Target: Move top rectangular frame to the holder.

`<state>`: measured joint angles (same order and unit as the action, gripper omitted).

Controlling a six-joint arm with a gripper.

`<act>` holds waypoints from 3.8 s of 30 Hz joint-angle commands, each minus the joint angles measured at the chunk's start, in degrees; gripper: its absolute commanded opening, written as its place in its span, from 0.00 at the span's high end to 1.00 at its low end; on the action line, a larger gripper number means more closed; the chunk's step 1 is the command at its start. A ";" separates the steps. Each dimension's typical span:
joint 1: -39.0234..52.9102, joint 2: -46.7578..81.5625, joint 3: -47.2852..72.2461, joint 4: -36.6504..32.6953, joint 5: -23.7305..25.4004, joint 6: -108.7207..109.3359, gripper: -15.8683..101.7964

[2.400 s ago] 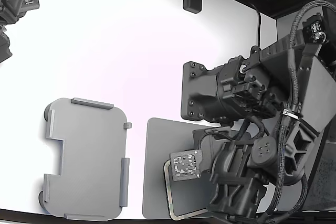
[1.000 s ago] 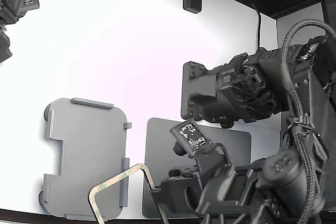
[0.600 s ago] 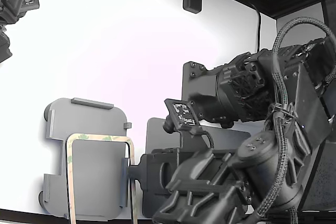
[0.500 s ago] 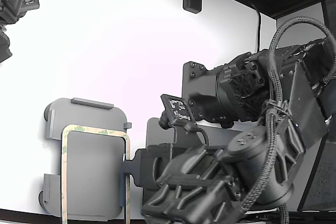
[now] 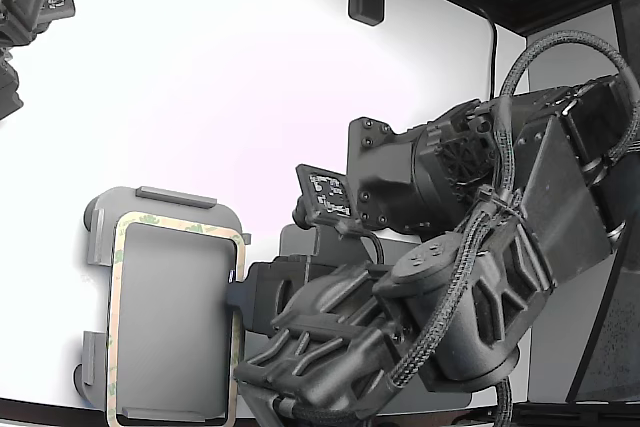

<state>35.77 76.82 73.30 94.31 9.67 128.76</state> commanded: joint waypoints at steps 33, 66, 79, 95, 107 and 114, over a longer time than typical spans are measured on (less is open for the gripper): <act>-3.69 2.46 1.49 0.70 0.53 -2.29 0.96; -4.22 1.32 1.41 0.26 -0.53 -3.08 0.93; -4.22 1.32 0.09 0.09 1.32 -5.10 0.02; -8.00 20.13 1.49 -2.20 26.46 -61.96 0.02; -29.53 63.37 50.80 -36.12 8.70 -113.20 0.02; -32.26 75.85 64.34 -39.81 4.39 -119.27 0.02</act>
<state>4.57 145.63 131.13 55.20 14.33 11.78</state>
